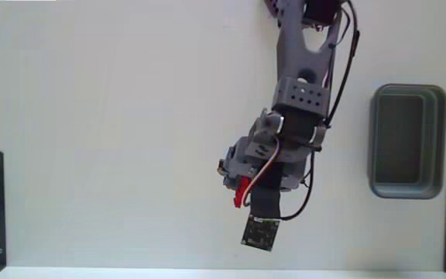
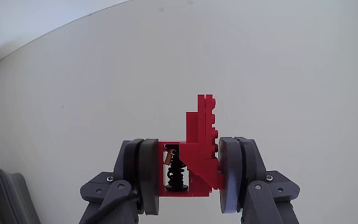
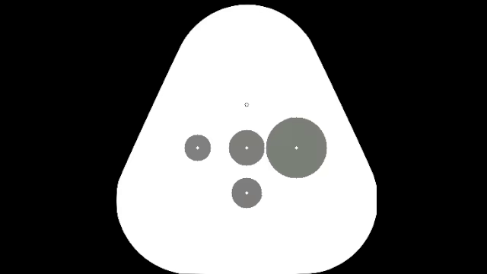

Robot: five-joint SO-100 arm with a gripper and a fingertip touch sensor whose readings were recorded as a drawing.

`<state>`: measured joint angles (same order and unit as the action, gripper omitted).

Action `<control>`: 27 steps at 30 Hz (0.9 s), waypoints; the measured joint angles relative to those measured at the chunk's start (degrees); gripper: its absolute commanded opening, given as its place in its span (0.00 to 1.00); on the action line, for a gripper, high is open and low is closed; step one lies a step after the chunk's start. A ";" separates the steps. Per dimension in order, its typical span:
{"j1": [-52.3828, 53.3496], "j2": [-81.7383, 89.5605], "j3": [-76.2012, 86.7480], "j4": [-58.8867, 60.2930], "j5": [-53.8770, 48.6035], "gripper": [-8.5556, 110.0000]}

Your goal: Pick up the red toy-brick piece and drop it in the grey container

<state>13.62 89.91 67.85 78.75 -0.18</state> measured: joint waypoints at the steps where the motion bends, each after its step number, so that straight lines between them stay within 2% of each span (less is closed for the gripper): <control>1: 0.00 0.00 0.00 0.00 0.00 0.50; 27: -14.06 0.00 0.00 1.05 -0.09 0.50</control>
<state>-0.44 89.91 67.85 79.80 -0.26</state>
